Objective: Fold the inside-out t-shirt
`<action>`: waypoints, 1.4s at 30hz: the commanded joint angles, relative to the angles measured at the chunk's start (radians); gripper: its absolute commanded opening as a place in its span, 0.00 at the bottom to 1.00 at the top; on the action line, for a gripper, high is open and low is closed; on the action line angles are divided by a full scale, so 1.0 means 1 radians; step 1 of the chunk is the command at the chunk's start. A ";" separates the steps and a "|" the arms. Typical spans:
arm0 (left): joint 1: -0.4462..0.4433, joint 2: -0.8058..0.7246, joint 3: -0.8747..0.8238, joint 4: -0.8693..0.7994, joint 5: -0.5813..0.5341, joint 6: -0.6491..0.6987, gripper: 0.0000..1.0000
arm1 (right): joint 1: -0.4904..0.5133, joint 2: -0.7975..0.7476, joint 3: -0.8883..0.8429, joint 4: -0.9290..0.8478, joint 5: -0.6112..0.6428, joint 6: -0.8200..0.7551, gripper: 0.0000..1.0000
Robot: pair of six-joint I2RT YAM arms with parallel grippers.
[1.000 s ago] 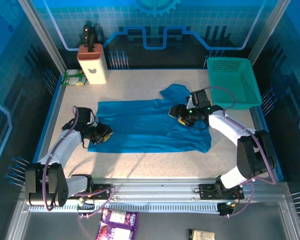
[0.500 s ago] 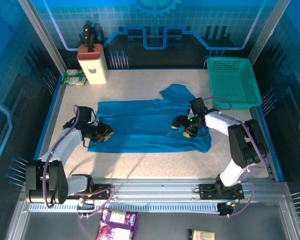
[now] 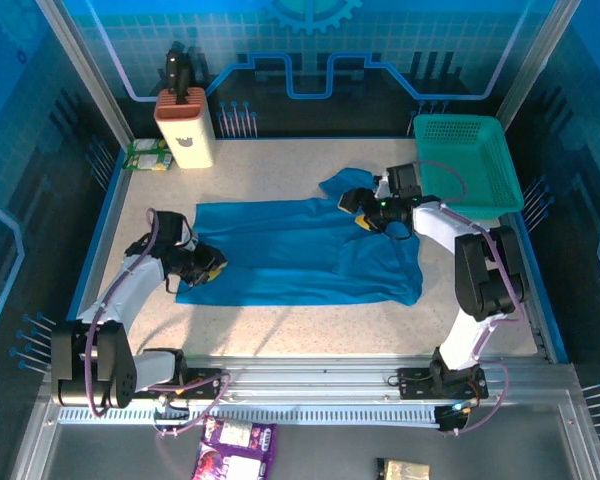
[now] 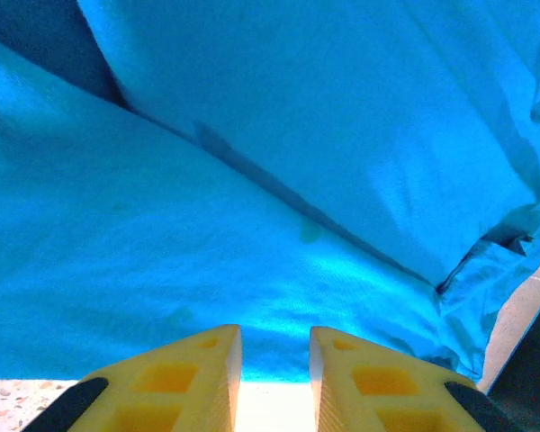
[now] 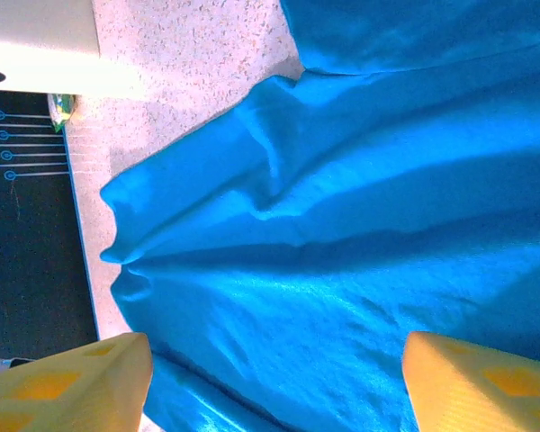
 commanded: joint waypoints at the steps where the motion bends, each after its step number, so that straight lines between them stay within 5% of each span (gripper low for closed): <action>1: -0.006 0.021 0.028 -0.016 0.006 0.013 0.27 | -0.018 -0.076 -0.021 -0.119 0.003 -0.076 0.75; 15: -0.013 0.300 0.145 -0.035 -0.090 0.096 0.21 | -0.045 -0.260 -0.319 -0.343 0.100 -0.202 0.75; 26: 0.002 0.322 0.037 -0.025 -0.129 0.073 0.20 | -0.070 -0.306 -0.469 -0.364 0.161 -0.185 0.76; 42: 0.020 0.198 0.098 -0.052 -0.097 0.121 0.20 | -0.048 -0.384 -0.267 -0.522 0.160 -0.310 0.75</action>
